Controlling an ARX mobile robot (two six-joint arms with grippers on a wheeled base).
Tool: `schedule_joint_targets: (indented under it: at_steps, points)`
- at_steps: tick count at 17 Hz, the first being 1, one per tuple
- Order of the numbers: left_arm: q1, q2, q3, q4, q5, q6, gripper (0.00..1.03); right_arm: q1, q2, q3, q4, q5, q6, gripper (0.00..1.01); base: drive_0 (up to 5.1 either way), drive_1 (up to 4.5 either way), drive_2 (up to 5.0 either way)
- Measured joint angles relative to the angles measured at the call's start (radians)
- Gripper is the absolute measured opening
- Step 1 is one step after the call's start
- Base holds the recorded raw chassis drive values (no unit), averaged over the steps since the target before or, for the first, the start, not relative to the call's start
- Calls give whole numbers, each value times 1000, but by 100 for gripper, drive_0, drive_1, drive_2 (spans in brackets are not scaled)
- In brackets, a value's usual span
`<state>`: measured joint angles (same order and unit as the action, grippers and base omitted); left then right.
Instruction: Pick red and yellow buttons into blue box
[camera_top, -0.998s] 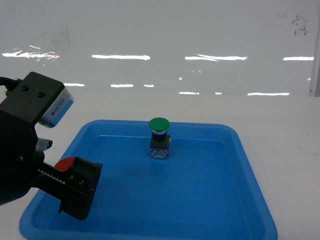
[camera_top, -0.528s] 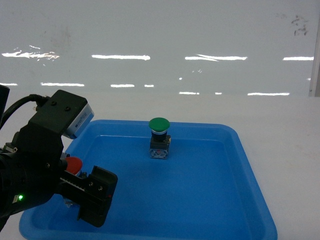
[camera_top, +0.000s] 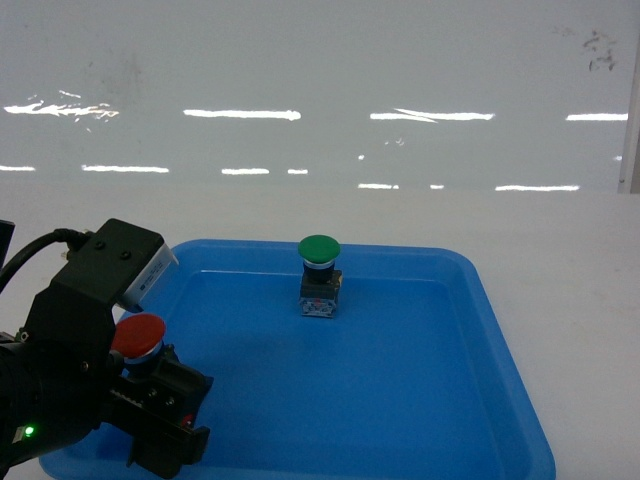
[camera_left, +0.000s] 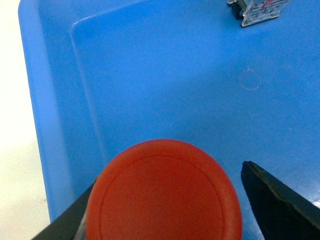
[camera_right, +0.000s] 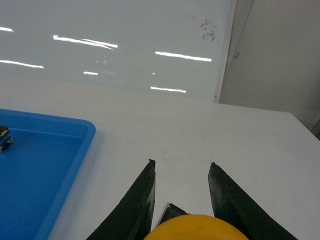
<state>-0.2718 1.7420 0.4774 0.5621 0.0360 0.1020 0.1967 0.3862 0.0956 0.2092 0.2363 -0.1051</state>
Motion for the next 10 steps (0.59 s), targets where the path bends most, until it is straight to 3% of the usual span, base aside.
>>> schedule_joint_targets:
  at_steps: [2, 4, 10]
  points:
    - [8, 15, 1, 16, 0, -2, 53, 0, 0, 0, 0, 0, 0, 30, 0, 0, 0]
    - [21, 34, -1, 47, 8, -16, 29, 0, 0, 0, 0, 0, 0, 30, 0, 0, 0]
    - [32, 16, -30, 95, 16, -50, 25, 0, 0, 0, 0, 0, 0, 30, 0, 0, 0]
